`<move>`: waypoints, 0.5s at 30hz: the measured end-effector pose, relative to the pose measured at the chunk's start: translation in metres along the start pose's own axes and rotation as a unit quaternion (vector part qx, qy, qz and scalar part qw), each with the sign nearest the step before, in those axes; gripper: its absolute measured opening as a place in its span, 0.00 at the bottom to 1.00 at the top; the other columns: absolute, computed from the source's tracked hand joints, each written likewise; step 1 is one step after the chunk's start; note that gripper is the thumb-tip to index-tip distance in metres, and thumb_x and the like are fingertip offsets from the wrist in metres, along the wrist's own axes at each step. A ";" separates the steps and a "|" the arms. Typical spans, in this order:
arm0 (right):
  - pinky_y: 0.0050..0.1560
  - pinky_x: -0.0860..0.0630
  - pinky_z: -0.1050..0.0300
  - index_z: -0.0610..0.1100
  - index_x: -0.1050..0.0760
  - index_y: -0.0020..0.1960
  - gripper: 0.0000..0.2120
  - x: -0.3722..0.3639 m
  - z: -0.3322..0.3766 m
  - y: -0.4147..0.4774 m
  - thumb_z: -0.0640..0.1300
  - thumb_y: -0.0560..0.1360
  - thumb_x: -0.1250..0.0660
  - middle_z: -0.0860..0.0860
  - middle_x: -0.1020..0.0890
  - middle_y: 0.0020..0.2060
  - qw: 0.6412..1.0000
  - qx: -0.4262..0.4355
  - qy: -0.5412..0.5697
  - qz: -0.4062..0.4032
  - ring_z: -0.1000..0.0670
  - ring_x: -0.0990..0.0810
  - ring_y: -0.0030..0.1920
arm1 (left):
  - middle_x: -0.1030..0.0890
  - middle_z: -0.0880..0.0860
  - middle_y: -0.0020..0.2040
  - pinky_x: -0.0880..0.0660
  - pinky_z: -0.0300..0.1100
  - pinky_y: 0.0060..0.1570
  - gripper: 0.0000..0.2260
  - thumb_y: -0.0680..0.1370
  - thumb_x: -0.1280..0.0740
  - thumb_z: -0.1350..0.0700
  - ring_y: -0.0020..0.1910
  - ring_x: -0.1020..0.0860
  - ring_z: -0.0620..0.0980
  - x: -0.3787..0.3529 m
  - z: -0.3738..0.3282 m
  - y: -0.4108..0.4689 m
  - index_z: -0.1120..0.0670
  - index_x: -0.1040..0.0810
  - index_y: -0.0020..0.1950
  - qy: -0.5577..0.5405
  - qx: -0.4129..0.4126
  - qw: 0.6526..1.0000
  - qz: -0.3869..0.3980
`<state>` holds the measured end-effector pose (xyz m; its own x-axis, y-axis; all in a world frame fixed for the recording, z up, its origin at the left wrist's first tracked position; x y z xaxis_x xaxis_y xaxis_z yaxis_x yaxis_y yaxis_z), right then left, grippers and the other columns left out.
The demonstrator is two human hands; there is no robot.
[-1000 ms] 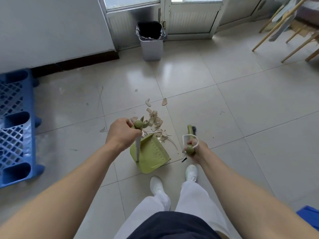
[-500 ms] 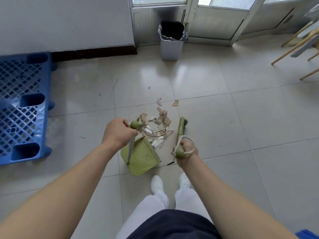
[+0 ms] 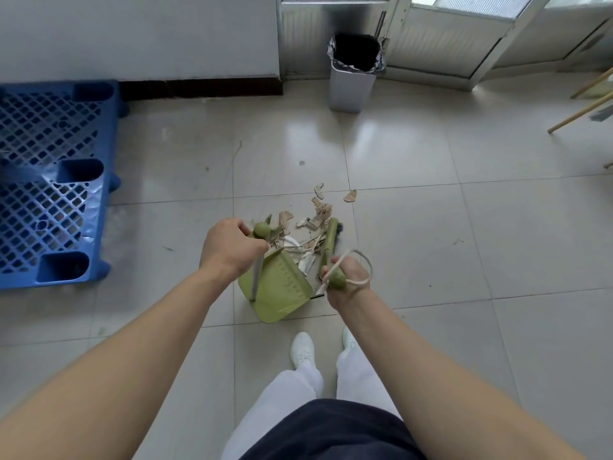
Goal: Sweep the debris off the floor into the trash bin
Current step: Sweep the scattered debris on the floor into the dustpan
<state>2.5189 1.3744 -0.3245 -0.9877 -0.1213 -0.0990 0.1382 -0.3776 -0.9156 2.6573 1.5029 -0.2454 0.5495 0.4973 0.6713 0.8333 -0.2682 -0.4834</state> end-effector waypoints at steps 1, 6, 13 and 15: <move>0.21 0.28 0.62 0.38 0.27 0.42 0.06 -0.005 0.004 -0.001 0.30 0.73 0.41 0.43 0.26 0.35 1.000 0.003 -0.021 -0.006 0.48 0.27 0.26 | 0.26 0.51 0.34 0.37 0.40 0.29 0.12 0.66 0.27 0.59 0.32 0.31 0.50 -0.001 -0.003 0.000 0.55 0.30 0.34 -0.005 0.001 1.000 -0.001; 0.28 0.26 0.60 0.40 0.31 0.38 0.12 0.000 0.052 0.006 0.34 0.79 0.46 0.42 0.25 0.38 0.994 0.010 -0.104 0.013 0.49 0.26 0.29 | 0.26 0.51 0.34 0.36 0.41 0.29 0.12 0.66 0.27 0.59 0.31 0.31 0.49 -0.008 -0.025 0.003 0.55 0.30 0.34 -0.015 -0.003 1.000 -0.001; 0.19 0.29 0.67 0.42 0.29 0.48 0.10 0.004 0.110 0.045 0.30 0.77 0.46 0.45 0.28 0.31 0.974 -0.015 -0.226 0.013 0.48 0.27 0.25 | 0.25 0.53 0.35 0.34 0.41 0.31 0.12 0.67 0.27 0.59 0.34 0.30 0.52 -0.030 -0.061 0.015 0.55 0.31 0.34 -0.032 0.024 0.999 -0.018; 0.18 0.31 0.67 0.39 0.28 0.47 0.11 0.003 0.128 0.053 0.29 0.74 0.46 0.44 0.28 0.28 0.972 -0.004 -0.234 0.029 0.49 0.30 0.18 | 0.25 0.53 0.34 0.32 0.43 0.33 0.12 0.67 0.26 0.59 0.33 0.29 0.53 -0.038 -0.077 0.022 0.55 0.31 0.34 -0.042 0.033 0.998 -0.018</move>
<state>2.5323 1.2363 -0.3231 -0.8365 -0.5468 0.0352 0.1903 -0.3501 -0.9172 2.6591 1.4149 -0.2382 0.5102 0.5739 0.6406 0.8449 -0.1950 -0.4981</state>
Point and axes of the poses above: each hand's wrist, its own y-axis towards the middle knuckle, its own x-axis out of the back of the hand, z = x × y, the point moved 2 cm from there along y, towards the middle knuckle
